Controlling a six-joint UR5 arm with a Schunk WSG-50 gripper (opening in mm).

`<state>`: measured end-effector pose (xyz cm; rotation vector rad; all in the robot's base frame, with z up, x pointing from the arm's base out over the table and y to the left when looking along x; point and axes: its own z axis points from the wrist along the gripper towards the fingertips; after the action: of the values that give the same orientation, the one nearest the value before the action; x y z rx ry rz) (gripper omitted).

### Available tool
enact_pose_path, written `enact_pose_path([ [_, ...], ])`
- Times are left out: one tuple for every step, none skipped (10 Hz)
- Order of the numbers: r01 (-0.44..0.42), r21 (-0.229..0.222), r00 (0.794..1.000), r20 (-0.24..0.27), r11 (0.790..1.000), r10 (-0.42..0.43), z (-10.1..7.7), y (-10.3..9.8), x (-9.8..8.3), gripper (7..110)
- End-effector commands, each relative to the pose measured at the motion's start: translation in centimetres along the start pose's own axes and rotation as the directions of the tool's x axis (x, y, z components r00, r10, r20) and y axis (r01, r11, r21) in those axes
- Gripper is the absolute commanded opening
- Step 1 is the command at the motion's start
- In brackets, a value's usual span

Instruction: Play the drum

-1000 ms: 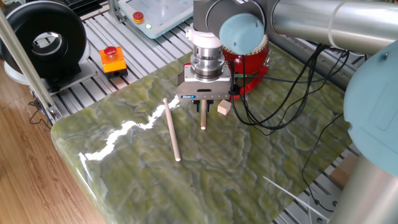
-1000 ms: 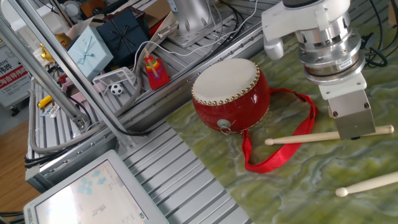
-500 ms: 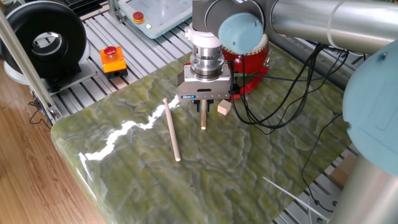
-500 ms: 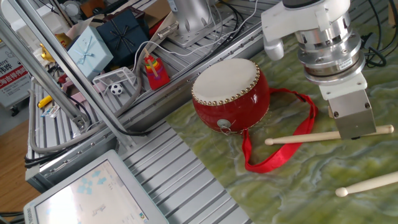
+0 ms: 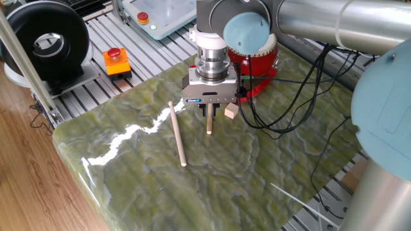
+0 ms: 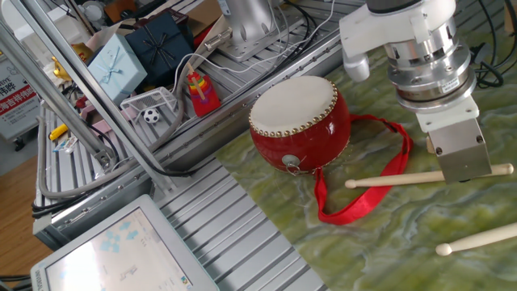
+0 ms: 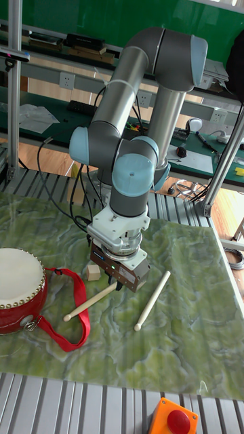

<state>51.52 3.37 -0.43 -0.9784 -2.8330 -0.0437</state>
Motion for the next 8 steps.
enact_pose_path([
  [-0.017,0.006,0.999,-0.031,1.000,0.017,0.10,0.01,0.92,7],
  [-0.018,0.006,0.999,-0.033,1.000,0.019,0.28,0.06,1.11,7],
  [-0.018,0.005,0.999,-0.034,1.000,0.018,0.44,0.05,1.30,7],
  [-0.016,0.003,0.999,-0.039,1.000,0.016,0.37,0.03,1.52,7],
  [-0.011,0.003,0.999,-0.039,1.000,0.012,0.10,-0.07,1.50,7],
  [-0.009,0.003,0.999,-0.044,1.000,0.010,-0.11,-0.03,1.50,7],
  [-0.013,0.006,0.999,-0.045,1.000,0.013,-0.09,0.09,1.53,7],
  [-0.015,0.001,0.999,-0.035,1.000,0.015,0.18,0.33,1.53,7],
])
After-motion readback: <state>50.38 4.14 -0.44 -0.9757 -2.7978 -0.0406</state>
